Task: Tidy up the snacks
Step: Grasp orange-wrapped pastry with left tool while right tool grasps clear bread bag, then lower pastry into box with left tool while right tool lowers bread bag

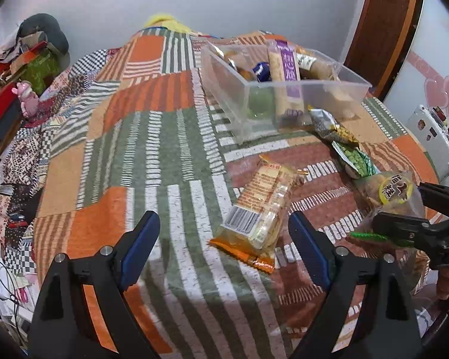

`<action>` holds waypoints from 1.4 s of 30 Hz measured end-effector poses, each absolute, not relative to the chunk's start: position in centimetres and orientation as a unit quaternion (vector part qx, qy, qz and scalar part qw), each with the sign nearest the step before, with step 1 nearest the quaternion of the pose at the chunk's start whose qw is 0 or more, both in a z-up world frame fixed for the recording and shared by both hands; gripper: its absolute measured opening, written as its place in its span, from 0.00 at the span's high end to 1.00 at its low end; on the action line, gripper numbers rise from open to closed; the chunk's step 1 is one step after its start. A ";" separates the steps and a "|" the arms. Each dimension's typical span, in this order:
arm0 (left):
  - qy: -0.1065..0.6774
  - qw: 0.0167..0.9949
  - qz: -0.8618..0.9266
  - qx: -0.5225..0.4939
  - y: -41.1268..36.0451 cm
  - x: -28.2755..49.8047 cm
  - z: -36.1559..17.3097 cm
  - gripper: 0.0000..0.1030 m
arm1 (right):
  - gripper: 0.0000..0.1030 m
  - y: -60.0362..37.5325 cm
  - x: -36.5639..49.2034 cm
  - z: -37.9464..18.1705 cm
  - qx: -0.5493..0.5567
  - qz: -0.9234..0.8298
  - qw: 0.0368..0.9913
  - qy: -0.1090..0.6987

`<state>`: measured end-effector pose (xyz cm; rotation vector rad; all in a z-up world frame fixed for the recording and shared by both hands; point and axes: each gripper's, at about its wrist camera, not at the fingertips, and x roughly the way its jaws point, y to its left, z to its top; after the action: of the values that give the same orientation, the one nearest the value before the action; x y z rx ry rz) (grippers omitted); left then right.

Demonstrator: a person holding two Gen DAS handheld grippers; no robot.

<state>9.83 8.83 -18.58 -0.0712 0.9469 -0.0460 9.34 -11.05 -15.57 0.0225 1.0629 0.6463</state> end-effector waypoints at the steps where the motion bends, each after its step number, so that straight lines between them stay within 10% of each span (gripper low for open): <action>1: 0.458 0.888 -0.024 -0.033 8.6 10.1 -18.9 0.14 | 0.39 -11.1 9.2 -15.5 0.010 0.307 0.812 0.496; 11: 0.472 0.880 -0.040 -0.031 7.3 13.0 -21.1 0.14 | 0.49 -12.7 9.7 -14.0 0.003 0.290 0.833 0.471; 18: 0.471 0.877 -0.075 -0.064 7.3 13.9 -21.3 0.66 | 0.49 -13.8 10.8 -12.4 0.007 0.267 0.854 0.446; 42: 0.363 0.928 -0.050 -0.063 7.1 20.2 -12.0 0.66 | 0.49 -15.6 19.5 -8.1 0.012 0.222 0.906 0.359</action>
<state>20.16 7.05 -11.98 -0.1287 0.7439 -0.1020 19.53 -15.60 -8.10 0.0239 0.7411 0.4587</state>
